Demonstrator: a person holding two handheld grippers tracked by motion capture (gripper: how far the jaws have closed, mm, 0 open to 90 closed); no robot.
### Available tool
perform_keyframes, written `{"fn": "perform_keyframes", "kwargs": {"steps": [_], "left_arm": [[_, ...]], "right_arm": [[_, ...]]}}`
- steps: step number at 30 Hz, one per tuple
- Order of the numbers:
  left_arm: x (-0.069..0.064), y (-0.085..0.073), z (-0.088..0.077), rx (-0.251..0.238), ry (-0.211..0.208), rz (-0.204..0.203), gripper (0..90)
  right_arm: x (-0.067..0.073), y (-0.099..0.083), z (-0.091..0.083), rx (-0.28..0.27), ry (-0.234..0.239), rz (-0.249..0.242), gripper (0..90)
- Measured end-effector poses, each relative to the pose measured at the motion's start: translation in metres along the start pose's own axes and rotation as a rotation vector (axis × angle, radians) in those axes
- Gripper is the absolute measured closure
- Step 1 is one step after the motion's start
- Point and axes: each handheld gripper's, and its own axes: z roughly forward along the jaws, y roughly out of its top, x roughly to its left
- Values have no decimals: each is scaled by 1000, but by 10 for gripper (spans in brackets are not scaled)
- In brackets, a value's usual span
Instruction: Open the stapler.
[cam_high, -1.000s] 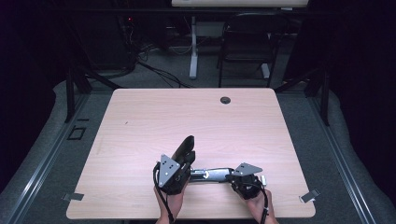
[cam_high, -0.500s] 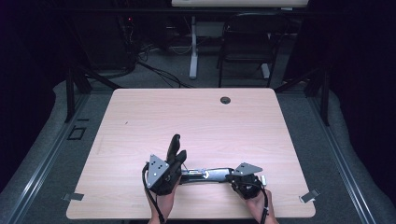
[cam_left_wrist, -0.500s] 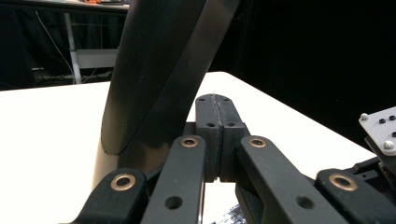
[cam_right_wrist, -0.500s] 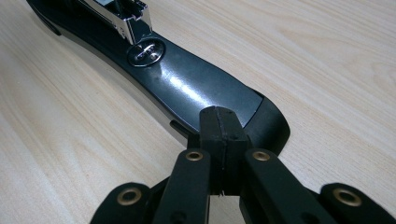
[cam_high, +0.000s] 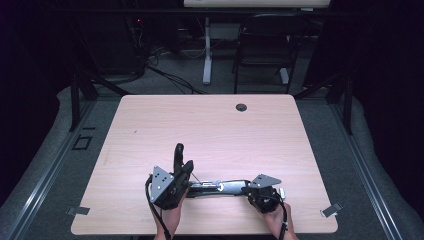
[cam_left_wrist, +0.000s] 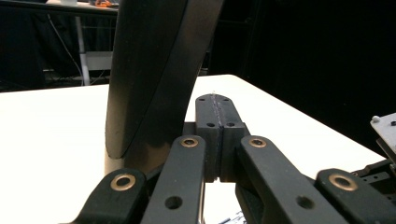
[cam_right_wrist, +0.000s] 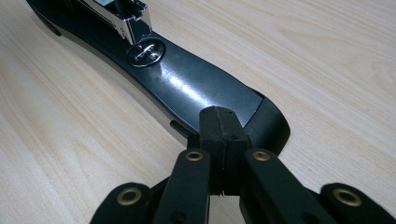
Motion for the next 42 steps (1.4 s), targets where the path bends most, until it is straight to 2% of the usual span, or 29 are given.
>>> {"fn": "perform_keyframes", "kwargs": {"steps": [9,13,20,28,31,32,33,38,40,42], "left_arm": [[7,0,-5,-5,16,-7,900],[11,-1,-8,-15,16,-28,900],[17,-2,-13,-16,26,-33,900],[22,-2,-17,-14,20,-42,900],[23,-3,-18,-16,25,-44,900],[24,-3,-19,-15,41,-46,900],[26,-3,-20,-16,48,-48,900],[49,-8,-27,-9,83,-119,900],[55,-10,-31,-9,100,-127,900],[61,-12,-34,-4,91,-141,900]], "right_arm": [[-1,0,0,3,0,2,900],[-1,0,0,3,1,4,900],[-1,0,0,6,1,4,900],[-1,0,0,7,0,5,900],[-1,0,0,4,0,4,900],[-1,0,0,4,1,5,900],[-1,0,0,4,1,5,900],[-1,0,1,-10,3,21,900],[-1,0,0,3,2,13,900],[-1,0,0,5,0,13,900]]}}
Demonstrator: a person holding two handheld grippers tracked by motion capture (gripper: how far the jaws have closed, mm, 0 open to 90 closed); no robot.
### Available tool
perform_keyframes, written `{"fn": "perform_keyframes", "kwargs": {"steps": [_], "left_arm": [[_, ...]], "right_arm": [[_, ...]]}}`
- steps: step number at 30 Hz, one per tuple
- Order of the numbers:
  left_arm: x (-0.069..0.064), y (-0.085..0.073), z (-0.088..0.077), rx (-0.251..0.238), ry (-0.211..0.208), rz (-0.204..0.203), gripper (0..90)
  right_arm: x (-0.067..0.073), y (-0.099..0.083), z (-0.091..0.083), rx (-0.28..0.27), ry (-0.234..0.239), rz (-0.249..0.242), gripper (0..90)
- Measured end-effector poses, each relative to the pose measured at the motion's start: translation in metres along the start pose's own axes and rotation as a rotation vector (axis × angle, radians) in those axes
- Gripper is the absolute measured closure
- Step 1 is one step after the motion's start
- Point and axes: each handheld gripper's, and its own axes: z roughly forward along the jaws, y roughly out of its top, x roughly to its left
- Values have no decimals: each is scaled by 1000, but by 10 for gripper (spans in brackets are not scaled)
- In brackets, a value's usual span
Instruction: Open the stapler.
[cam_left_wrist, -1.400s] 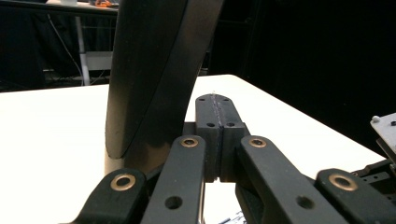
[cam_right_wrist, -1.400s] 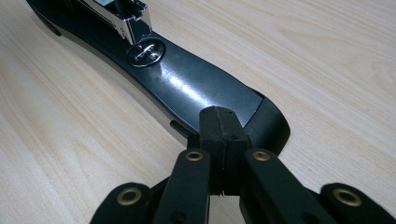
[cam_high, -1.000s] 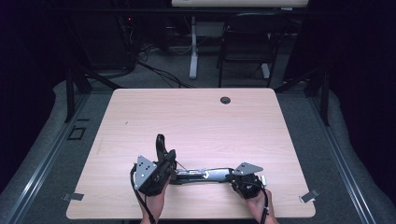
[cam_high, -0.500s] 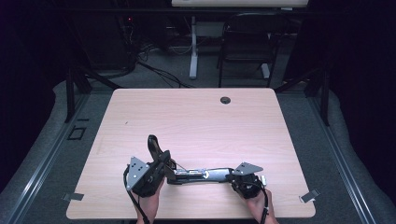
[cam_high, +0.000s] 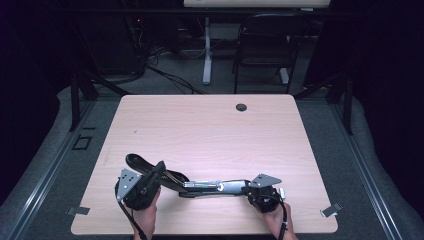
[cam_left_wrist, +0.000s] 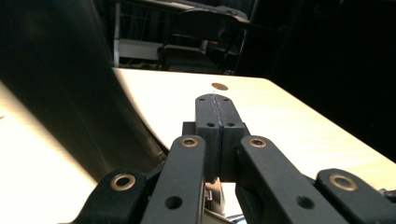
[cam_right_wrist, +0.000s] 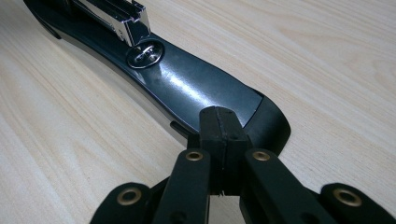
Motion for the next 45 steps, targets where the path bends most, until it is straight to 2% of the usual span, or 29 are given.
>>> {"fn": "perform_keyframes", "kwargs": {"steps": [3,5,12,18,20,25,28,31,35,41,45], "left_arm": [[-3,0,-1,1,16,22,900],[-2,0,-1,-1,12,16,900],[-2,2,0,16,15,34,900],[-1,9,1,43,-3,44,900],[-1,13,1,60,-11,62,899],[-5,23,5,121,-57,106,800],[-11,30,11,173,-93,146,725],[-21,38,20,244,-146,183,622],[-31,47,35,314,-211,233,504],[-45,62,63,424,-286,279,353],[-53,72,80,469,-310,325,268]], "right_arm": [[1,0,0,-2,-3,4,900],[0,0,0,3,-3,0,900],[0,0,0,3,3,0,900],[-3,2,0,12,20,1,900],[-3,2,0,12,27,11,900],[-4,5,1,29,29,-3,900],[-3,7,0,43,34,-16,845],[-5,8,0,49,35,-2,817],[-10,9,0,57,32,23,755],[-20,13,-8,68,23,63,570],[-32,15,-15,73,19,117,447]]}}
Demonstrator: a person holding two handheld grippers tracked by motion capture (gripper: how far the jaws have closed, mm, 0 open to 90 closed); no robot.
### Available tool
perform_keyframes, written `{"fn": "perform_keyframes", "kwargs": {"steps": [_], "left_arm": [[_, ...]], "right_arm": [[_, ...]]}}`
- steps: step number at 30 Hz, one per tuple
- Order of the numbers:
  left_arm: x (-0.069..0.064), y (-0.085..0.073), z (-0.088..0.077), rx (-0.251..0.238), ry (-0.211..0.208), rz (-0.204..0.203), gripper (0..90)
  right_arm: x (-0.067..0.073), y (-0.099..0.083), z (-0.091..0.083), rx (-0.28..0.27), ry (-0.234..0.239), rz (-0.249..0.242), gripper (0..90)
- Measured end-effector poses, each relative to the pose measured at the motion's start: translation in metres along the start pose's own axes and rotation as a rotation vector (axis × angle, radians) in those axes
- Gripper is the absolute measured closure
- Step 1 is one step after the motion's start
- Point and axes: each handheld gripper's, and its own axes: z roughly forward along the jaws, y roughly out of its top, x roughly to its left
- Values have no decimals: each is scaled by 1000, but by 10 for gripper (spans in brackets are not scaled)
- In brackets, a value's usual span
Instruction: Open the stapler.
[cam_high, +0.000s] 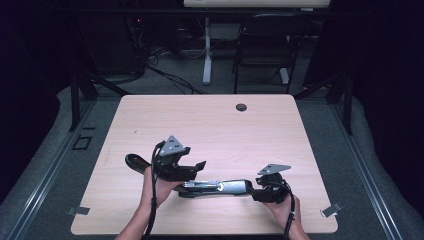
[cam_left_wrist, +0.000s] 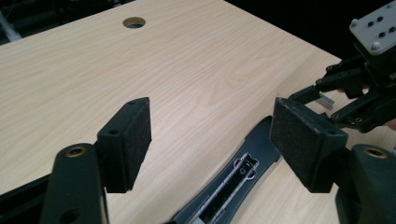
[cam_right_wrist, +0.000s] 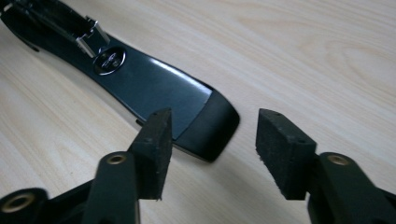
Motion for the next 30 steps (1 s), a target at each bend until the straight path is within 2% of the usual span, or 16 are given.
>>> {"fn": "perform_keyframes", "kwargs": {"steps": [3,5,7,9,11,12,13,15,18,20,21,23,25,27,29,30], "left_arm": [[5,12,8,21,-39,15,215],[8,17,13,41,-60,19,167],[10,19,18,60,-83,18,154],[11,18,24,83,-103,18,124],[8,16,29,117,-109,43,93],[5,14,31,145,-105,74,74],[3,12,32,151,-95,90,68],[2,7,30,152,-104,101,48],[-1,0,26,149,-103,115,2],[-2,-4,23,136,-125,114,2],[-4,-6,22,137,-130,116,2],[-8,-7,21,151,-142,145,1],[-12,-6,18,141,-161,152,1],[-14,-5,16,137,-159,164,1],[-13,-5,15,129,-166,158,1],[-13,-5,14,128,-164,160,1]], "right_arm": [[-6,0,-4,26,-4,8,387],[-9,0,-5,55,-17,-4,343],[-13,1,-7,76,5,13,271],[-18,2,-8,101,2,10,213],[-21,3,-9,109,9,27,180],[-23,3,-10,127,12,27,132],[-25,4,-10,133,5,32,120],[-29,4,-12,142,3,44,58],[-38,4,-17,146,-23,54,26],[-43,4,-21,152,-31,70,3],[-47,4,-24,154,-33,76,0],[-53,3,-28,165,-34,90,0],[-59,3,-32,178,-30,119,0],[-65,1,-37,163,-37,142,0],[-72,-2,-42,149,-52,160,0],[-76,-3,-44,160,-58,167,0]]}}
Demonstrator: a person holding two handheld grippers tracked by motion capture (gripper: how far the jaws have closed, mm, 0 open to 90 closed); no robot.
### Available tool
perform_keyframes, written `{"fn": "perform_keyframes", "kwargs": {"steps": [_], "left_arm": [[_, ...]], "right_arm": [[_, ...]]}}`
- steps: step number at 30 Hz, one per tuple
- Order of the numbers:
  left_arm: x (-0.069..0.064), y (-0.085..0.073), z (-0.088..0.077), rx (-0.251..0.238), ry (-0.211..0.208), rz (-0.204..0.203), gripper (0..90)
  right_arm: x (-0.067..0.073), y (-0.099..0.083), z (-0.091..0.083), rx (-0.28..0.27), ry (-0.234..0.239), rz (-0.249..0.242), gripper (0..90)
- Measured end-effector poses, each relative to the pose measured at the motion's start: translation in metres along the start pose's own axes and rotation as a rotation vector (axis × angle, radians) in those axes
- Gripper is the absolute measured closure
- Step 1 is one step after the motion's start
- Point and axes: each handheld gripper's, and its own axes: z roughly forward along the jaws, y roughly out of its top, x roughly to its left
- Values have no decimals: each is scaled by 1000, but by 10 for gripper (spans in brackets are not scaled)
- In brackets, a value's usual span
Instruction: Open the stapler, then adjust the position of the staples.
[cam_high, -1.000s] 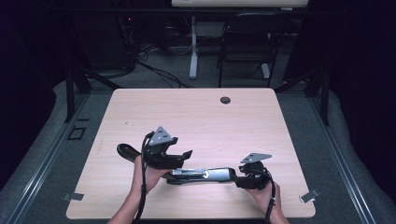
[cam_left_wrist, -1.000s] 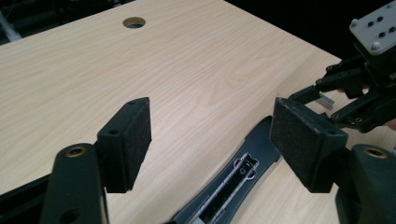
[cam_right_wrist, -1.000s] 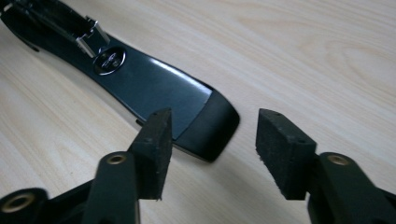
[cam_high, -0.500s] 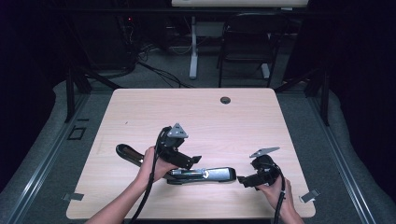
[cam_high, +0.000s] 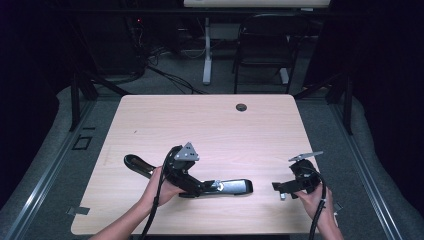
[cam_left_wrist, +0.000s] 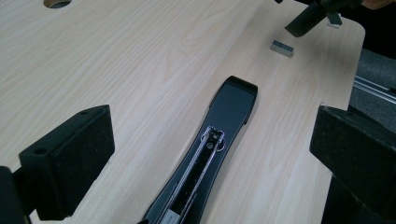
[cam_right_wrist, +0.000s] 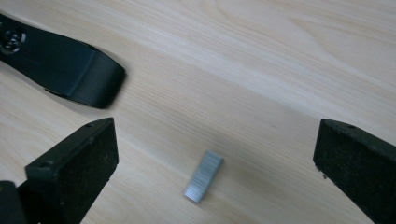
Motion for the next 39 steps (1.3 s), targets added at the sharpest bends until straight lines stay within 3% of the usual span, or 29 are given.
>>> {"fn": "perform_keyframes", "kwargs": {"steps": [2,5,10,13,17,19,21,29,39], "left_arm": [[1,-1,-1,1,2,-2,1],[3,-2,-1,-1,2,-16,1],[4,-5,1,13,7,-25,1],[5,-6,1,21,8,-32,1],[7,-8,1,24,17,-40,1],[8,-9,2,31,20,-41,1],[8,-10,3,32,20,-47,1],[7,-12,1,41,33,-48,1],[-2,-13,-8,44,8,-23,1]], "right_arm": [[-5,-2,-2,-5,-9,31,18],[-9,-5,-4,13,-20,40,61],[-4,-4,-1,30,-30,42,177],[-1,-3,2,54,-24,42,292],[3,-1,2,84,-47,29,382],[6,-1,3,74,-47,47,433],[8,0,3,108,-55,33,456],[14,2,10,164,-51,24,545],[17,4,16,232,-82,17,623]]}}
